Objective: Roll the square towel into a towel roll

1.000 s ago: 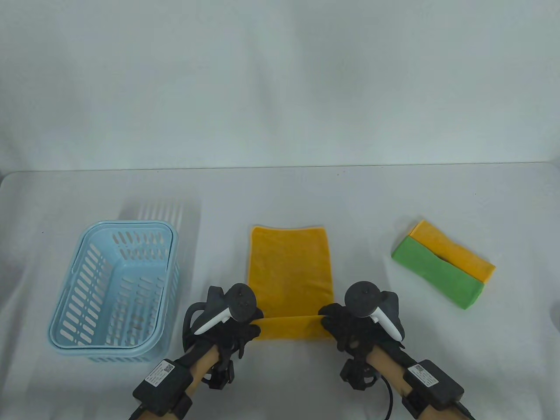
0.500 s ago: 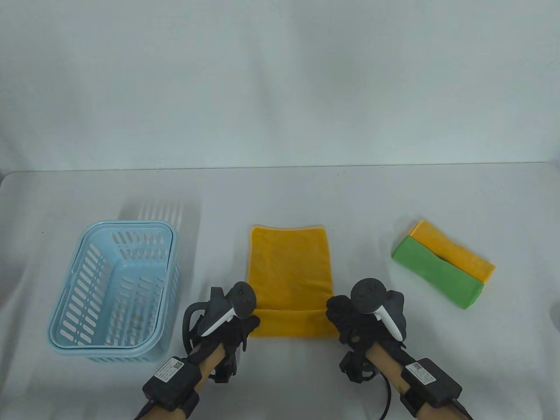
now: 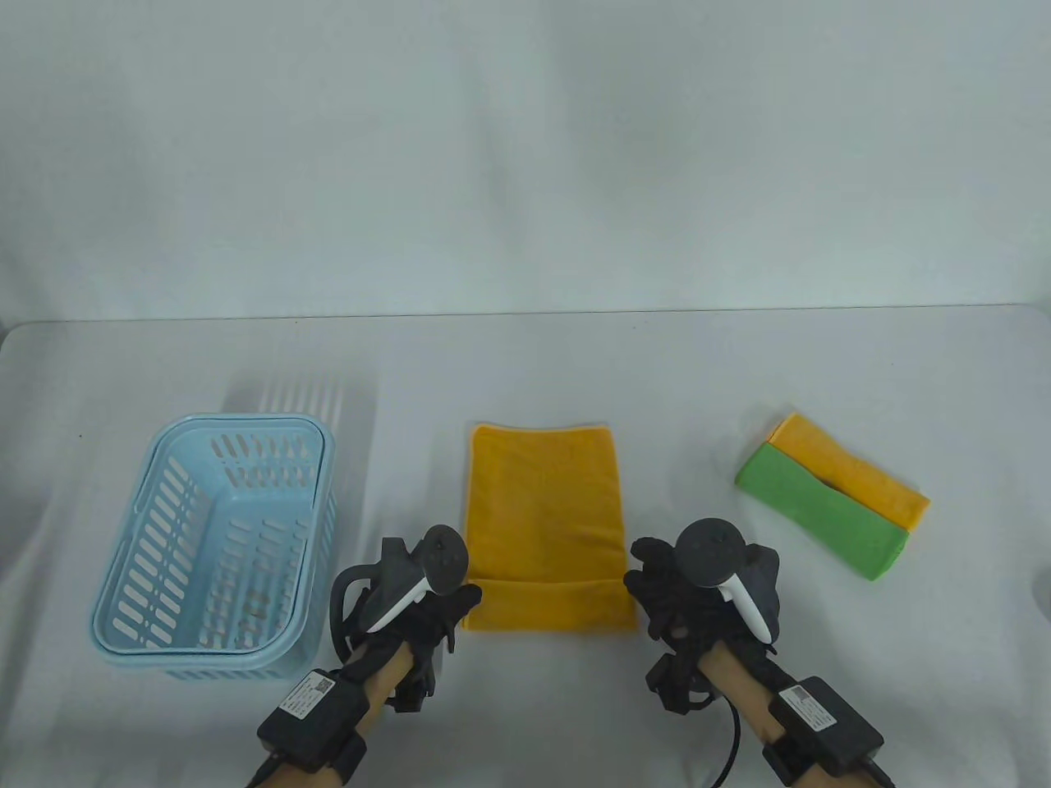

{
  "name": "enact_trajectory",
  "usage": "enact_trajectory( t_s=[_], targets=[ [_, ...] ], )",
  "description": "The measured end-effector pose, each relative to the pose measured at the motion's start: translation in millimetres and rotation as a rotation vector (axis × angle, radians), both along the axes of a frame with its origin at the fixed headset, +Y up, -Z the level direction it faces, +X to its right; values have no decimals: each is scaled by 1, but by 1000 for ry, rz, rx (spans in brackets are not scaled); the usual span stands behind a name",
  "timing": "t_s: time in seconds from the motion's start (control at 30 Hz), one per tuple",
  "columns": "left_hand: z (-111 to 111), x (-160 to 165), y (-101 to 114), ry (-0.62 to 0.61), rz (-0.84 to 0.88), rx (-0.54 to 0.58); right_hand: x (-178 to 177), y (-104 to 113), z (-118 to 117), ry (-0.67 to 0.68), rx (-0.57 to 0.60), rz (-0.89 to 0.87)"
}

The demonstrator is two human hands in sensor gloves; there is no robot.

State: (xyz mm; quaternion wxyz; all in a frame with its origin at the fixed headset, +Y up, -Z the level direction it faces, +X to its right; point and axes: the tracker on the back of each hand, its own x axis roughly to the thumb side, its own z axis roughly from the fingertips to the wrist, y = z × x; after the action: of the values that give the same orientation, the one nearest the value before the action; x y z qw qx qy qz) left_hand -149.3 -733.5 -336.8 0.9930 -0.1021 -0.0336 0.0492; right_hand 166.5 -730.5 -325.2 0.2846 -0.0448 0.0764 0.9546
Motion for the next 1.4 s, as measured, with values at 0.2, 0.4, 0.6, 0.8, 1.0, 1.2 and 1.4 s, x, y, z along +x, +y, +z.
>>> enact_trajectory(
  t_s=[0.2,0.4,0.6,0.8,1.0,1.2,1.4],
  targets=[
    [16,17,19,-106,-39,94,-28,11,18,193,85,113],
    [22,41,-3,-307,-157,-4,-52,-6,23,320,12,321],
    [20,45,-17,-308,-223,-16,-55,-22,21,317,-5,447],
    [16,42,-24,-279,-229,-54,-56,-32,17,309,-6,510],
    [12,37,-26,-262,-198,-81,-53,-32,14,274,42,452],
    [11,36,-24,-253,-176,-69,-45,-25,9,232,63,361],
    [8,31,-15,-224,-90,-105,-33,-22,1,192,-7,211]
  ],
)
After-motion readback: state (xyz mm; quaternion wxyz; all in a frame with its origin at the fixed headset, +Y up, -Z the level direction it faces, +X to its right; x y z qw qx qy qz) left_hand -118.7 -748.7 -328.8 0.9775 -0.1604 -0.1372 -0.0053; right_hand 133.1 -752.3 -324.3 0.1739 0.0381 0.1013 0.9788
